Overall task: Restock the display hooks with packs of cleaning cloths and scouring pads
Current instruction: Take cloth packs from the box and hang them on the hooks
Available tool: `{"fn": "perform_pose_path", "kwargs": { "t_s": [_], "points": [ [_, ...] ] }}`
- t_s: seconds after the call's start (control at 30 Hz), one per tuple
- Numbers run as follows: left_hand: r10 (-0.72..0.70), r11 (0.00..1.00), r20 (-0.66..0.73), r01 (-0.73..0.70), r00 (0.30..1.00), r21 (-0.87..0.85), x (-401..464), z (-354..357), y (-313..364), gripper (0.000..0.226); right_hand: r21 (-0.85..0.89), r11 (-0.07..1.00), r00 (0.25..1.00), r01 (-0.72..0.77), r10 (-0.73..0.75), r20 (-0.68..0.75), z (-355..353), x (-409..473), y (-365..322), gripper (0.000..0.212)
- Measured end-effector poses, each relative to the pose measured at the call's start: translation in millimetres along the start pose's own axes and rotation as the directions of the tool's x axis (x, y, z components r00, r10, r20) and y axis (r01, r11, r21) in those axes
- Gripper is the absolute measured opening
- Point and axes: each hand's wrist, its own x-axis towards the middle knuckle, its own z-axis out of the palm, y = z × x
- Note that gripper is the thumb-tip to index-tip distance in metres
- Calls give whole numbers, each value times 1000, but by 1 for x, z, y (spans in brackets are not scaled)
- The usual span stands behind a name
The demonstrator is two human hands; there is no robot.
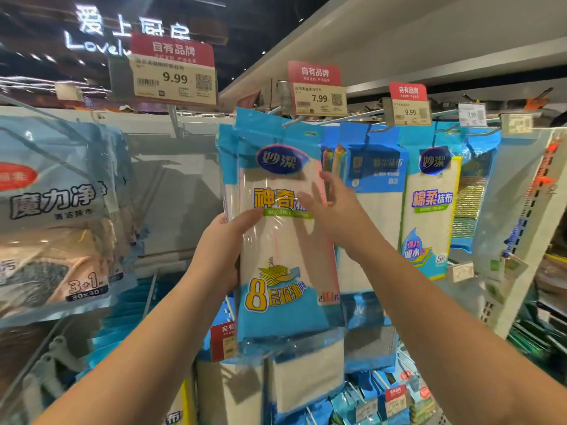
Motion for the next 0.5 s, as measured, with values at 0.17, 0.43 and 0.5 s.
{"fn": "perform_pose_path", "kwargs": {
  "t_s": [0.17,0.43,0.5],
  "points": [
    [59,991,-50,-52,997,123,0,-11,-3,32,30,999,997,-24,22,78,16,-16,6,62],
    [266,943,-332,-173,905,284,-10,-83,6,14,26,992,990,-124,122,73,54,42,35,82],
    [315,930,-369,-207,874,304,-15,-93,9,11,8,987,985,-158,157,76,64,55,36,83]
  ]
}}
